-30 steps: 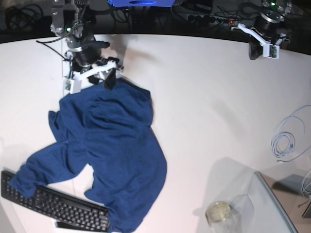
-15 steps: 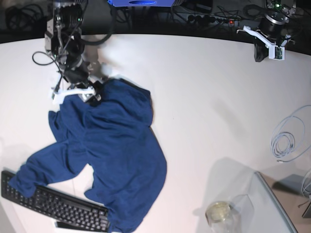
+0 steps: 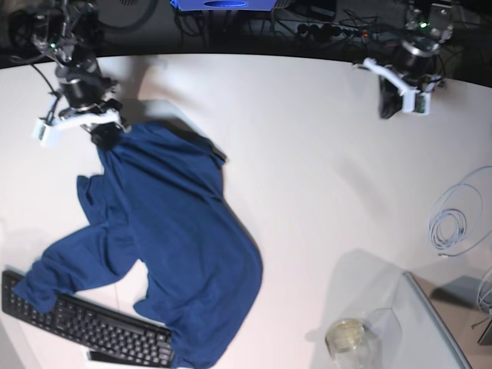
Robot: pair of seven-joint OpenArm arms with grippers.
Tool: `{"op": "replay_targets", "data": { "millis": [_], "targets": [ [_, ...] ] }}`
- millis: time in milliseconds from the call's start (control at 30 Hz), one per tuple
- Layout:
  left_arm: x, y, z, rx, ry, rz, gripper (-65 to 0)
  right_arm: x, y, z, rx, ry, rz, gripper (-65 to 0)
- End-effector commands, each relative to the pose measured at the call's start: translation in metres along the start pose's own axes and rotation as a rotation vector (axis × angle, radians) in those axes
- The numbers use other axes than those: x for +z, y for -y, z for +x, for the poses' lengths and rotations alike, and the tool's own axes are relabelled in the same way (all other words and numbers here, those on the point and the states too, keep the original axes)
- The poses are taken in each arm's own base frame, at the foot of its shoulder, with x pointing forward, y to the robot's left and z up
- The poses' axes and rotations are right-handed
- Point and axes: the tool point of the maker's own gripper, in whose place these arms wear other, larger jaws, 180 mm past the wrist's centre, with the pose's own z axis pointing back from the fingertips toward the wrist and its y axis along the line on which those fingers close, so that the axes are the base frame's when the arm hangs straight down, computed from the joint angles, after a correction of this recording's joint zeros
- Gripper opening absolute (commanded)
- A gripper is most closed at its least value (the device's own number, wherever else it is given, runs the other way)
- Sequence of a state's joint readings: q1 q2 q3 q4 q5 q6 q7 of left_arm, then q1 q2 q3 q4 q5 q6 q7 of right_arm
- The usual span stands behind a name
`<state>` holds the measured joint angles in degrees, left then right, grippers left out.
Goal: Layout the t-shirt on the table in an organized manner, then fold the t-shirt properly
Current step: 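Reach both grippers to the blue t-shirt and grasp its edges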
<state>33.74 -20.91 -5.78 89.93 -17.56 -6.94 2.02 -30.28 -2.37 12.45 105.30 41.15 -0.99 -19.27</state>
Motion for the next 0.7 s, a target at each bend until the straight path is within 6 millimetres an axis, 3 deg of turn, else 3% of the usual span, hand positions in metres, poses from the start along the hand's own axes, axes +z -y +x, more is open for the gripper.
{"op": "replay_targets", "data": {
  "millis": [0, 233, 367, 500, 533, 600, 667],
  "targets": [
    [-0.007, 0.014, 0.015, -0.008, 0.049, -0.04, -65.0, 0.008, -0.008, 0.012, 0.006, 0.044, 0.024, -64.8],
    [-0.083, 0.129, 0.093, -0.065, 0.044, -0.307, -65.0, 0.015, -0.005, 0.019, 0.046, 0.05, 0.026, -64.8],
    [-0.117, 0.151, 0.132, -0.003, 0.015, -0.311, -65.0, 0.015, -0.004, 0.02, 0.051, 0.051, 0.024, -64.8],
    [-0.144, 0.149, 0.139, 0.082, -0.032, -0.28, -65.0, 0.015, -0.004, 0.02, 0.052, 0.05, 0.024, -64.8],
    [-0.149, 0.147, 0.138, 0.092, -0.04, -0.273, -58.7, 0.015, -0.004, 0.02, 0.052, 0.05, 0.024, -64.8],
    [-0.158, 0.146, 0.133, 0.11, -0.064, -0.263, -37.7, 0.015, -0.004, 0.021, 0.054, 0.052, 0.025, -64.8],
    [-0.168, 0.147, 0.134, 0.122, -0.082, -0.261, -20.9, 0.015, -0.004, 0.021, 0.057, 0.052, 0.023, -64.8]
  ]
}}
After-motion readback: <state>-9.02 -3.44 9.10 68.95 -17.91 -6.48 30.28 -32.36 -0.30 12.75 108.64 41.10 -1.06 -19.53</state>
